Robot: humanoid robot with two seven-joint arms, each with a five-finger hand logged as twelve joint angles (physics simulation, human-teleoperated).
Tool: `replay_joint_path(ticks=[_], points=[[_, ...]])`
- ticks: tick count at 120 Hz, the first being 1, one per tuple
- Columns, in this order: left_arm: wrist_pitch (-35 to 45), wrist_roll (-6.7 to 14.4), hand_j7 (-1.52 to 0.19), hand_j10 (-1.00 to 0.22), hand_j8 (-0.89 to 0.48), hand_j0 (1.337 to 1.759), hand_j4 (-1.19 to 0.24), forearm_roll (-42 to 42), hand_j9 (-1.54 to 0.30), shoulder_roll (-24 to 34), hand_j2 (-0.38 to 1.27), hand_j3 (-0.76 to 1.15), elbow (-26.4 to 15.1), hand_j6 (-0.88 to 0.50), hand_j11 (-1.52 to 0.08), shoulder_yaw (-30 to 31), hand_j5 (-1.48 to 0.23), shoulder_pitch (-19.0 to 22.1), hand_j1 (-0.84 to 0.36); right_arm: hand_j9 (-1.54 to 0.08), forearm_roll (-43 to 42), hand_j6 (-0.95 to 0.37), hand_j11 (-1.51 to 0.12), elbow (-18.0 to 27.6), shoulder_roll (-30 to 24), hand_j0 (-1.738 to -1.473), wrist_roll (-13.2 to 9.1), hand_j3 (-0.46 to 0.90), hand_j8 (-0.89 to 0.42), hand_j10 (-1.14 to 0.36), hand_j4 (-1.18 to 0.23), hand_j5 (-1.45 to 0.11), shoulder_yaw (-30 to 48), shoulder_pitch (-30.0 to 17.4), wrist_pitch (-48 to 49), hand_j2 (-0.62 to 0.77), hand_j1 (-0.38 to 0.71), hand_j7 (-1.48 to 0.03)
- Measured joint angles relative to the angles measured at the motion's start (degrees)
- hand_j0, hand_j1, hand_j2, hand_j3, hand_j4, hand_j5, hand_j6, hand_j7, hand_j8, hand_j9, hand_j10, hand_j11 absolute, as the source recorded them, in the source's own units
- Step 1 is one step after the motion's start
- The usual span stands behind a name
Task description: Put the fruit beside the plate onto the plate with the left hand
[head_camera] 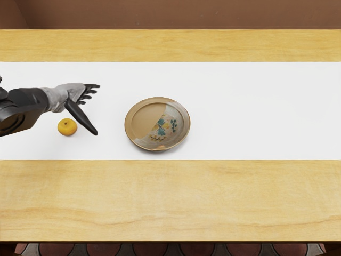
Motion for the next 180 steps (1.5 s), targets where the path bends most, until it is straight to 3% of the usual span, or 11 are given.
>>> replay_joint_path(ticks=[19, 46, 103, 180], points=[[7.41, -0.09, -0.01, -0.01, -0.01, 1.658, -0.01, -0.46, -0.01, -0.2, 0.0, 0.0, -2.92, -0.01, -0.01, 5.57, -0.01, -0.2, 0.34, -0.02, 0.0, -0.02, -0.02, 0.01, 0.0, -1.658, 0.0, 0.0, -0.02, -0.02, -0.02, -0.02, 0.0, 0.0, 0.0, 0.0, -0.33, -0.02], [16.85, 0.12, -0.03, -0.02, -0.02, 1.658, -0.02, -0.74, -0.03, -0.49, 0.01, 0.0, -3.55, -0.02, -0.03, 7.26, -0.03, -0.29, 0.32, -0.02, 0.0, -0.02, -0.02, 0.02, 0.0, -1.658, 0.0, 0.0, -0.02, -0.02, -0.02, -0.02, 0.01, -0.01, -0.01, 0.0, -0.33, -0.02], [21.74, 0.17, -0.31, -0.24, -0.24, 1.658, -0.24, -0.05, -0.31, -2.91, 0.05, 0.0, -2.84, -0.24, -0.31, 7.53, -0.31, 0.46, 0.07, -0.02, 0.0, -0.02, -0.02, -0.01, 0.0, -1.658, 0.0, 0.0, -0.02, -0.02, -0.02, -0.02, 0.0, -0.01, 0.01, 0.0, -0.33, -0.02], [24.41, 0.21, -0.39, -0.3, -0.3, 1.658, -0.3, 0.21, -0.39, -1.31, 0.06, 0.0, -2.45, -0.3, -0.39, 7.95, -0.39, 1.9, -0.01, -0.02, 0.0, -0.02, -0.02, -0.01, 0.0, -1.658, 0.0, 0.0, -0.02, -0.02, -0.02, -0.02, 0.0, -0.01, 0.0, 0.0, -0.33, -0.02]])
